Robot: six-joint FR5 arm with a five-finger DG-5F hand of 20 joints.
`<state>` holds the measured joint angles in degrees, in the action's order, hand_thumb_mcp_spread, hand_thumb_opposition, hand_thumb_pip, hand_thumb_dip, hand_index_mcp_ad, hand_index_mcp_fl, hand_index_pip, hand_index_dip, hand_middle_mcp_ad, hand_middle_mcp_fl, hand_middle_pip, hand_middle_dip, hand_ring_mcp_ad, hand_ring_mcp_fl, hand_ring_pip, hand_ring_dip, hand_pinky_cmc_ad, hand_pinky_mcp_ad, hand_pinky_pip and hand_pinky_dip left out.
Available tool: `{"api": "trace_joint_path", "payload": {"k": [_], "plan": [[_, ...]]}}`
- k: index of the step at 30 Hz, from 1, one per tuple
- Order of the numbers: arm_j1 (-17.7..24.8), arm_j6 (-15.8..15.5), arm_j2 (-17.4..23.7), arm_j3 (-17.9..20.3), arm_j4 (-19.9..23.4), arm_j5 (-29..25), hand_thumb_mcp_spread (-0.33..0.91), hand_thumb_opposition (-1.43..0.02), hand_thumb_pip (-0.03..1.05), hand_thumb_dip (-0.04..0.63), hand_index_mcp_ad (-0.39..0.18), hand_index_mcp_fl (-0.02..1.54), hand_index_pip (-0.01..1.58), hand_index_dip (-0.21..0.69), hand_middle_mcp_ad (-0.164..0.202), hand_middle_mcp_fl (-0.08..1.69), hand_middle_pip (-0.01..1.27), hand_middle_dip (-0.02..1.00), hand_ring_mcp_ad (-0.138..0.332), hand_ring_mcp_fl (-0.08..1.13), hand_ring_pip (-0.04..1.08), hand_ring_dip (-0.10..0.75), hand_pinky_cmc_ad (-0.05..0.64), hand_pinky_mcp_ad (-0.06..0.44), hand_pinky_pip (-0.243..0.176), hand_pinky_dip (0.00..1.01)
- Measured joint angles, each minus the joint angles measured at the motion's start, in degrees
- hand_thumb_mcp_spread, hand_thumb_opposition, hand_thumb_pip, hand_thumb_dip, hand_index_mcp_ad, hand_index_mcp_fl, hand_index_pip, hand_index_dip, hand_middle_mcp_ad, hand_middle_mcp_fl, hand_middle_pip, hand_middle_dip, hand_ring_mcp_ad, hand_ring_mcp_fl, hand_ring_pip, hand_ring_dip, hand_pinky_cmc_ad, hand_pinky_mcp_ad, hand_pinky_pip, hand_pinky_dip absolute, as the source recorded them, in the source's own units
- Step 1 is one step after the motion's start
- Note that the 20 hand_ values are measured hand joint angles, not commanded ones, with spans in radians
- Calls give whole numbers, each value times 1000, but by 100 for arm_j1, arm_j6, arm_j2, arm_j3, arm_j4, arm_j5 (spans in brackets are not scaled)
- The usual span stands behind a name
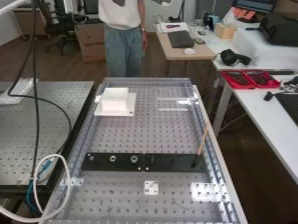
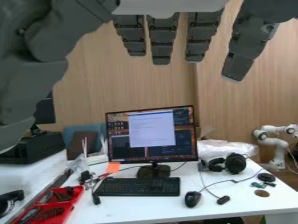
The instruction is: Grab the bearing and place it in the white container
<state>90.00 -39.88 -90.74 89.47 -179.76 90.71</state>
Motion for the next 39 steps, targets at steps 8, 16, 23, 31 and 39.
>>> {"api": "trace_joint_path", "payload": {"k": [8,16,23,31,39], "plan": [[0,-3,-3,4,-4,-18,215,-668,333,26,7,24,77,16,91,-12,143,155,168,-2,101,63,435,344,-75,337],[-1,-8,-6,15,19,-20,215,-665,333,26,9,24,79,16,93,16,147,157,168,-3,105,63,445,344,-91,337],[4,8,-11,40,44,-41,216,-681,333,26,9,24,79,16,93,16,147,157,168,-3,105,63,445,354,-91,337],[4,26,0,132,114,-74,216,-681,374,24,5,24,79,16,89,16,147,157,171,0,105,63,445,354,-91,337],[22,42,-28,401,354,-145,216,-681,374,24,5,24,79,16,89,16,147,157,171,0,105,63,445,354,-91,337]]}}
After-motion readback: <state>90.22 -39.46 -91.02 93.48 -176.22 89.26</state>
